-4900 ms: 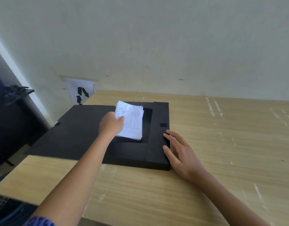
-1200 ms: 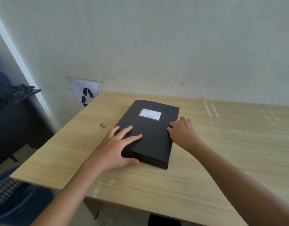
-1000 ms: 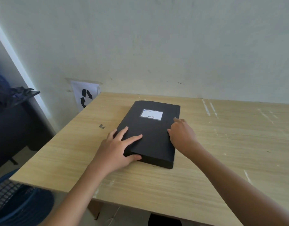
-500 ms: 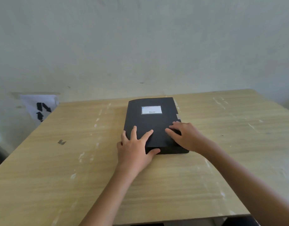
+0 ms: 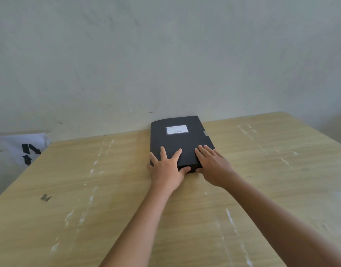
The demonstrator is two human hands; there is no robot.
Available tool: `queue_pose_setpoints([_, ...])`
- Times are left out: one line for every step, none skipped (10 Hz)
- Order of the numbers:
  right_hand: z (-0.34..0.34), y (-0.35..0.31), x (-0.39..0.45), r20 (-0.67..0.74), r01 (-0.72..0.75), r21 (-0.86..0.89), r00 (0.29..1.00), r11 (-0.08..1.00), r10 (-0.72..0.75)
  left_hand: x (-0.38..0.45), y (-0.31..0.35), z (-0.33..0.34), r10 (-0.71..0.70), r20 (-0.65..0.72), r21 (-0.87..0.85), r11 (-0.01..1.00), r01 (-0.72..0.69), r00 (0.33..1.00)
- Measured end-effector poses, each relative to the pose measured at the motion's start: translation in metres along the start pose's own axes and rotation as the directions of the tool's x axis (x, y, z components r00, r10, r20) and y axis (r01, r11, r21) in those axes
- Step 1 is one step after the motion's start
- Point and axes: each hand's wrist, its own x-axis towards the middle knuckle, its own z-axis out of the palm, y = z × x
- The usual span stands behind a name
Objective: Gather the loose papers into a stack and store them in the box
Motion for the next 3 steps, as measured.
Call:
queue_pose_setpoints([-0.002,-0.005,0.007,0.023,-0.054,-0.009,0.998,0.999,0.054,0.006,0.007,-0.004,-0.012,0.034,0.048,0.999,0.01,0.999])
queue_pose_setpoints([-0.015,-0.012,0.009,0.094,-0.079,0.112,0.993,0.991,0.068,0.006,0.007,-0.015,-0.029,0.133,0.043,0.999,0.023,0.991])
queue_pose_setpoints([-0.04,-0.013,0.002,0.133,-0.125,0.256,0.987,0.958,0.094,0.003,0.006,-0.042,-0.003,0.127,-0.038,0.999,0.008,0.992])
